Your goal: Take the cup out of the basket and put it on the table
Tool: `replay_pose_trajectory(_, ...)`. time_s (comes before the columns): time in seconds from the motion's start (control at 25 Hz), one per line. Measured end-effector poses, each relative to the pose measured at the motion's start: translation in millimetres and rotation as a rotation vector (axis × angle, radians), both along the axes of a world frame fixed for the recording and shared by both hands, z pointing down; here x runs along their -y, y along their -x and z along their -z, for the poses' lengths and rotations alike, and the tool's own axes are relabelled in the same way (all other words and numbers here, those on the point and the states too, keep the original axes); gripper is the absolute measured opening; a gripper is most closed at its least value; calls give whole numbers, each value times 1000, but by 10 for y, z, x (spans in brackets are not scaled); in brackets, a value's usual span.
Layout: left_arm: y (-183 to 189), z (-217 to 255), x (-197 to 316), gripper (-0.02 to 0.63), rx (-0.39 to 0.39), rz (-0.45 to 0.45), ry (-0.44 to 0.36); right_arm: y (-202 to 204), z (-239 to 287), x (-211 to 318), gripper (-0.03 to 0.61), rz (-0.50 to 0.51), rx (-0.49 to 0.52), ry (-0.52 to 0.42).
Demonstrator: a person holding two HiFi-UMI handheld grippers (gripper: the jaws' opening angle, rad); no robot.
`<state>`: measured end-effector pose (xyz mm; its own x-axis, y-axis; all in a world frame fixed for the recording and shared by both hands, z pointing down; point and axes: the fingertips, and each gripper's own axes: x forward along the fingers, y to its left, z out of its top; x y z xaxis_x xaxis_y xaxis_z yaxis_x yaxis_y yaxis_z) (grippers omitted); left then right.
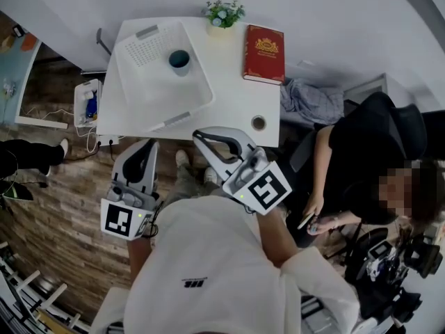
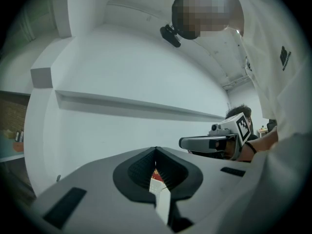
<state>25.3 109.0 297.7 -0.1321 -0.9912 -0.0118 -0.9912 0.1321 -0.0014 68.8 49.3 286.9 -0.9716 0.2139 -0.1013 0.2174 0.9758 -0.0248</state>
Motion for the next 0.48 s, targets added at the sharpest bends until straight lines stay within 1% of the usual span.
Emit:
replay_pose_trajectory(0.16, 222, -53, 116, 9, -6, -27, -6, 203, -69, 108, 12, -31, -12, -5)
replay_pose_trajectory(0.36, 529, -104, 240, 9, -8, -61, 7, 475, -126, 206, 12, -62, -36, -11)
replay_pose_trajectory(0.48, 708, -140, 309, 9, -24, -78, 11, 644, -156, 251, 12, -76, -45, -16)
